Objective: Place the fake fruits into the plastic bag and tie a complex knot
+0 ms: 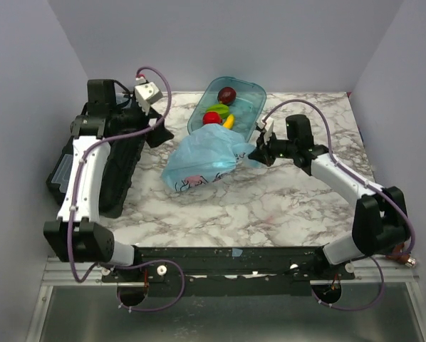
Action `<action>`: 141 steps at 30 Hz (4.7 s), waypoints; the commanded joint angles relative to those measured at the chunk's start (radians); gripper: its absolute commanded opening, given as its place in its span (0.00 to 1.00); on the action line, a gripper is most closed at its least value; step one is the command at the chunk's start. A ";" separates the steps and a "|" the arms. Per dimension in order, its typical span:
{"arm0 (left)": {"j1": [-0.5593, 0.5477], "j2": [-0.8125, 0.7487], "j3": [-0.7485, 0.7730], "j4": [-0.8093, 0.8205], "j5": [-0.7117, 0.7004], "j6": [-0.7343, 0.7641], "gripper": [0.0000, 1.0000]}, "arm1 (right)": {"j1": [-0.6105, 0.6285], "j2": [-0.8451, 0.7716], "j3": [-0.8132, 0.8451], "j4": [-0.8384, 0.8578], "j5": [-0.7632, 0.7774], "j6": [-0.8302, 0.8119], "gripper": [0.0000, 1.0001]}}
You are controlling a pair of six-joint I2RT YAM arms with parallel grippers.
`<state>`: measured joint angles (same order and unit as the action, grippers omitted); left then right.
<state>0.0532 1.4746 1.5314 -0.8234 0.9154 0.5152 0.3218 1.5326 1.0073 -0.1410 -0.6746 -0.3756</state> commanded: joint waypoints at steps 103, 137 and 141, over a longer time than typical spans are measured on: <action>-0.096 -0.234 -0.345 0.289 -0.237 -0.377 0.98 | -0.327 -0.192 0.155 -0.526 -0.078 0.229 1.00; -0.964 -0.299 -0.860 0.818 -1.019 -0.153 0.90 | 0.074 -0.038 -0.105 -0.071 0.117 0.445 0.24; -0.937 -0.292 -0.829 0.805 -1.020 -0.154 0.37 | 0.072 -0.074 -0.091 -0.141 0.146 0.421 0.08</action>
<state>-0.9062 1.1893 0.6540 -0.0429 -0.0319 0.3878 0.3927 1.5112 0.9134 -0.2317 -0.5510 0.0612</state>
